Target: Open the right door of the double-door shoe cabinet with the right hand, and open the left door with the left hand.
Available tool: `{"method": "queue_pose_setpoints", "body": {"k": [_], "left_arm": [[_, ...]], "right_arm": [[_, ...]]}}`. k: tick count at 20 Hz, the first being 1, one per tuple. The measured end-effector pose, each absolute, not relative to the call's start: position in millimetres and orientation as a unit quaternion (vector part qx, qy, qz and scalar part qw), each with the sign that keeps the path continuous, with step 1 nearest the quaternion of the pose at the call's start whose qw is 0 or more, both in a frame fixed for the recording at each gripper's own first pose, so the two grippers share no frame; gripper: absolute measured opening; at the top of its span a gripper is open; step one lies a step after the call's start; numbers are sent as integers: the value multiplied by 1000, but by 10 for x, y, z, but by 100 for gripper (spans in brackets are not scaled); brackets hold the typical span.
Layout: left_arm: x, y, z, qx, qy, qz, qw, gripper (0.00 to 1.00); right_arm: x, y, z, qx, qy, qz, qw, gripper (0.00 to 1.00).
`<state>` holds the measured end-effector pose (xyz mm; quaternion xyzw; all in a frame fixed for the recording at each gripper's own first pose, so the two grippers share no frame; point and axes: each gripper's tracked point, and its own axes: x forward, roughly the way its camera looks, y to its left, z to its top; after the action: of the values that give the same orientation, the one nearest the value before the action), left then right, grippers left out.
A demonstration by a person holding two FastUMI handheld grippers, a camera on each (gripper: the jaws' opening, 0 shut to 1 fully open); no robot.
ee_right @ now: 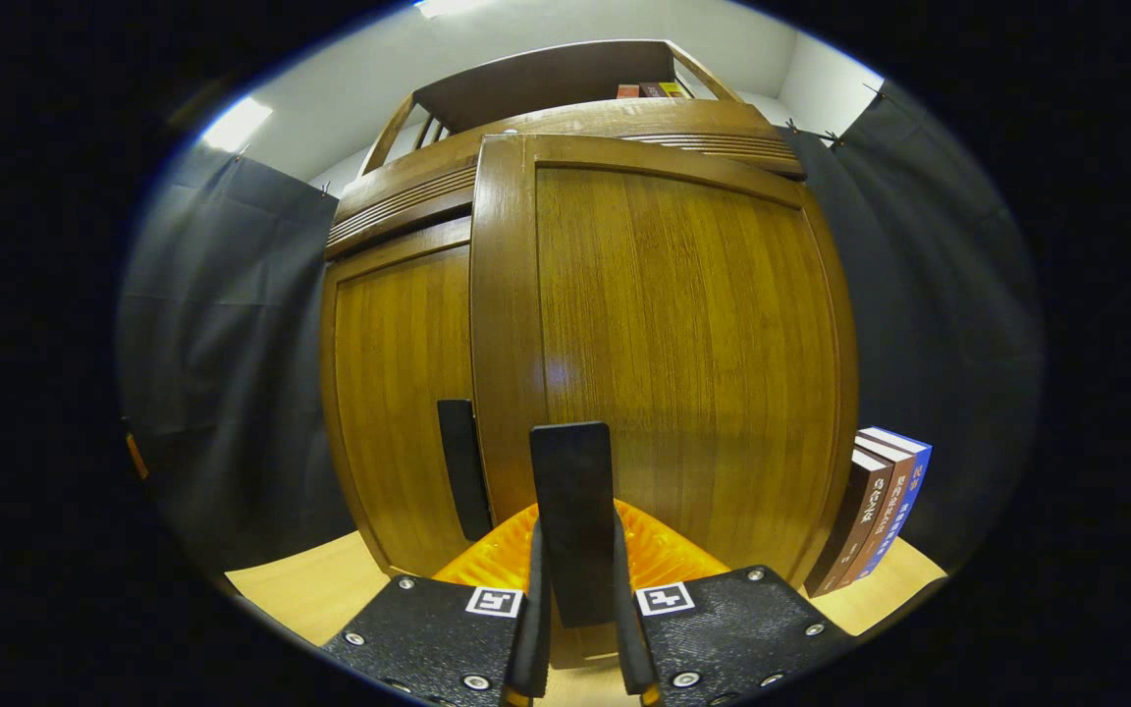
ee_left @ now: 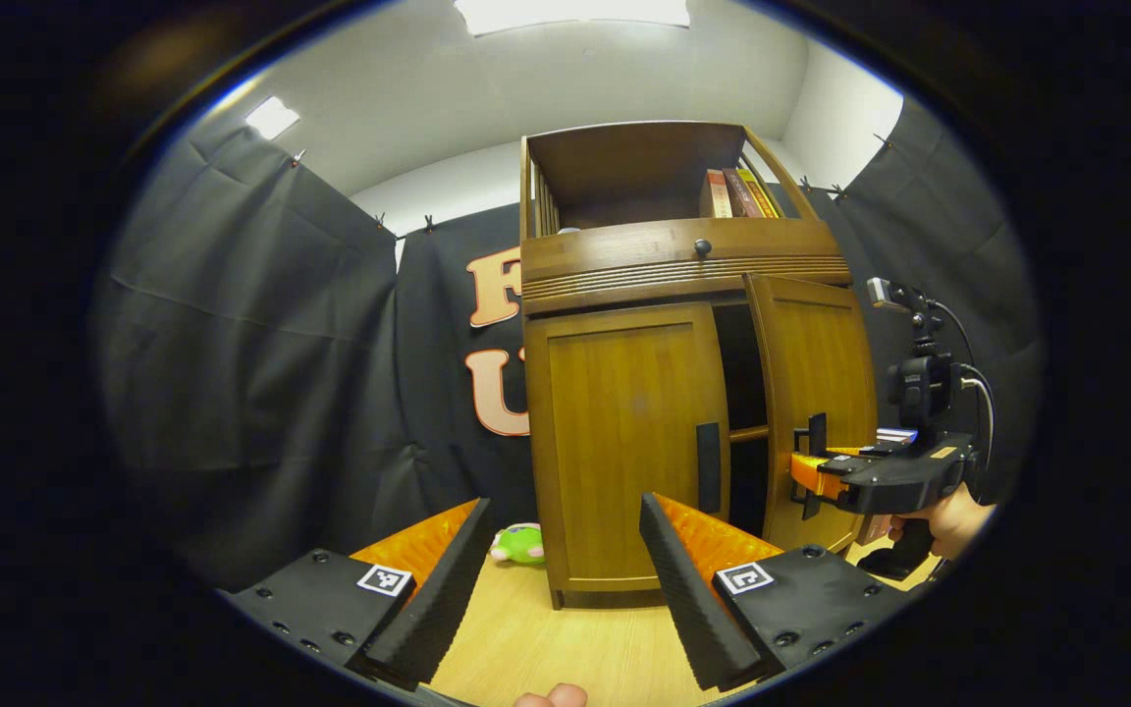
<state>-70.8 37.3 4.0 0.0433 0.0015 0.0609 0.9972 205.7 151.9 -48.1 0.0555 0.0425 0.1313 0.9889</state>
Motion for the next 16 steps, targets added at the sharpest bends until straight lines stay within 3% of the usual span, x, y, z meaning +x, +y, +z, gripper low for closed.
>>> {"method": "queue_pose_setpoints", "body": {"k": [9,11,12,14,15,16], "left_arm": [[-558,-7,-14,26,-3,43,999,97],[-512,-70,-34,24,-3,38,999,97],[-481,-103,-30,24,-4,36,999,97],[-439,-175,-18,23,-7,30,999,96],[-417,-207,-19,23,-8,29,999,97],[-402,-231,-11,23,-9,26,999,97]], "right_arm": [[2009,1499,-424,56,51,140,987,28],[1998,1485,-394,57,54,141,987,33],[1979,1471,-391,59,56,142,987,27],[1912,1419,-408,63,58,142,986,27],[1894,1385,-409,63,60,138,987,35],[1881,1350,-414,61,61,132,987,35]]}}
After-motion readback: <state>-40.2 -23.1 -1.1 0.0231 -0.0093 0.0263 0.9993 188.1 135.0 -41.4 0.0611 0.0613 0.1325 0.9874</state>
